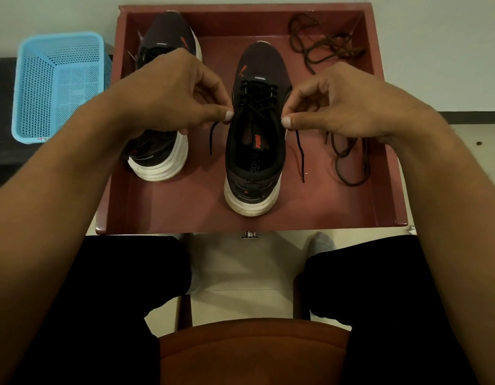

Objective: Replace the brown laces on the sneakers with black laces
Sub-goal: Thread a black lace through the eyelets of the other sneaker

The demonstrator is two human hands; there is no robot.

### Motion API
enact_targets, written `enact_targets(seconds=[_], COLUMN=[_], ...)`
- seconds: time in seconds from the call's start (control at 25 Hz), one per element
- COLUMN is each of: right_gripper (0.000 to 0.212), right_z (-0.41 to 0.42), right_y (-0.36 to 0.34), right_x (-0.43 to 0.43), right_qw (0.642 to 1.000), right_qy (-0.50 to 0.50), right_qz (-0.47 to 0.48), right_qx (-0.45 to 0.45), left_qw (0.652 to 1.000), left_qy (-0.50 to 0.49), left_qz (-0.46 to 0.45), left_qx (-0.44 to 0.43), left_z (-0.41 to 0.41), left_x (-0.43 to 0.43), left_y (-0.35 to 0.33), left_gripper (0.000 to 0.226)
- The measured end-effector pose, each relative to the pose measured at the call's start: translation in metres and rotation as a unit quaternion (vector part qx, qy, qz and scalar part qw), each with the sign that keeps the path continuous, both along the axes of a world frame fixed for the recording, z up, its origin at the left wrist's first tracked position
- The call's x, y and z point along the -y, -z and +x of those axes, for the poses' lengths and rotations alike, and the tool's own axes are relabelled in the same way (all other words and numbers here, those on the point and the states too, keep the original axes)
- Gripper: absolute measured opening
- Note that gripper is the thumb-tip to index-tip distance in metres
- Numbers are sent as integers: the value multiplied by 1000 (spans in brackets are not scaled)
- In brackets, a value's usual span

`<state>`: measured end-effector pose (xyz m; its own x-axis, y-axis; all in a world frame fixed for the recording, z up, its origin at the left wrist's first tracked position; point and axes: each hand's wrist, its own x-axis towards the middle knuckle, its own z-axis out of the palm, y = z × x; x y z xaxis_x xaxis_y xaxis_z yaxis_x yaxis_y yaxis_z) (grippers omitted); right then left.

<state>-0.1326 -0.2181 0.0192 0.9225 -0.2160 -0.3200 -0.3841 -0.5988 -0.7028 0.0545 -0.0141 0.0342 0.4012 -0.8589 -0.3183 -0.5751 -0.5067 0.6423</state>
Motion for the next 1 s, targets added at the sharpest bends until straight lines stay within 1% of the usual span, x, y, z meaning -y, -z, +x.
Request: enact_targets(seconds=[0.2, 0.4, 0.52, 0.64, 0.72, 0.84, 0.92, 1.0], right_gripper=[5, 5, 6, 8, 9, 16, 30, 40], right_z=[-3, -7, -6, -7, -8, -12, -13, -12], right_y=[-3, -6, -8, -8, -8, -7, -6, -6], right_x=[5, 12, 10, 10, 10, 11, 12, 12], right_qw=[999, 995, 992, 990, 990, 990, 991, 988], right_qy=[3, 44, 64, 75, 85, 102, 107, 117], right_qz=[-18, -45, -54, -44, -15, 31, 58, 100], right_qx=[-32, -82, -99, -107, -111, -87, -47, -4], left_qw=[999, 995, 993, 992, 992, 994, 995, 996], left_qy=[-3, -23, -39, -43, -38, -21, 2, 5], left_qz=[43, 94, 113, 122, 120, 103, 95, 92], left_qx=[1, -17, -1, 14, 9, -10, -6, -11], left_z=[6, 8, 8, 7, 7, 9, 11, 14], left_x=[-2, -2, 0, 2, 0, -3, -4, -3], left_y=[0, 2, 4, 3, 2, -3, -7, -11], left_gripper=[7, 7, 8, 9, 9, 8, 10, 19])
